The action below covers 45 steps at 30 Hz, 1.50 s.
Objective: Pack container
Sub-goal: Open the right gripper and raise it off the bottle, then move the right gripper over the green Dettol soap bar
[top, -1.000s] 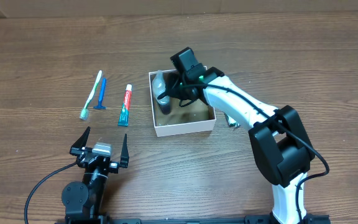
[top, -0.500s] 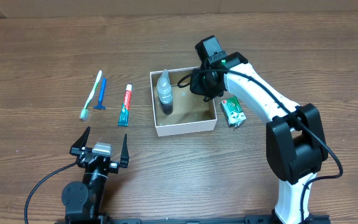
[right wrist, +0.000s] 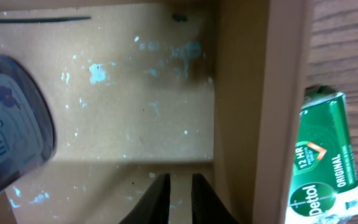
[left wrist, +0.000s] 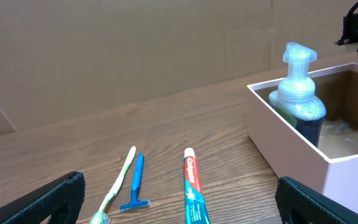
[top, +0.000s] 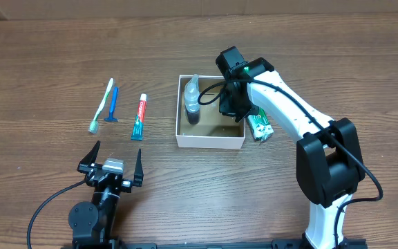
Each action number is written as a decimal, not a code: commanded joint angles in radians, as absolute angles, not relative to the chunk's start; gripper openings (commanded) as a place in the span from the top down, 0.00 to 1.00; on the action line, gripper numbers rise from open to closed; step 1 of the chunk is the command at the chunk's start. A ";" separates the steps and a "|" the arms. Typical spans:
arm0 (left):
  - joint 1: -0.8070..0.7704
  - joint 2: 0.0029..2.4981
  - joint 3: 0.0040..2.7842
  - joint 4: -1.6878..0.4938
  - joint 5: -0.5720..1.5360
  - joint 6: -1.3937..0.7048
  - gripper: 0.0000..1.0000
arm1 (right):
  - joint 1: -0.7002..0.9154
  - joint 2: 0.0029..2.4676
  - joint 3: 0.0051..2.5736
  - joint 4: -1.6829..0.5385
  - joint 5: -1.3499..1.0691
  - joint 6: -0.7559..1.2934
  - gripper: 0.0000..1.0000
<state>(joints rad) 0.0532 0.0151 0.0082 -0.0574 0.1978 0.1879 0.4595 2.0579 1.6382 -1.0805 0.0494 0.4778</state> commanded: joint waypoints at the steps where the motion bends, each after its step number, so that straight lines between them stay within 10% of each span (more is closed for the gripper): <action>1: 0.059 0.005 0.005 -0.058 0.192 0.202 0.00 | 0.450 2.019 1.654 -1.060 0.100 0.464 0.84; 25: 0.059 0.005 0.005 -0.058 0.192 0.202 0.00 | 0.304 1.955 2.053 -1.439 0.096 0.344 0.63; 45: 0.059 0.005 0.005 -0.058 0.192 0.202 0.00 | 0.163 1.955 1.587 -1.279 -0.105 0.183 0.46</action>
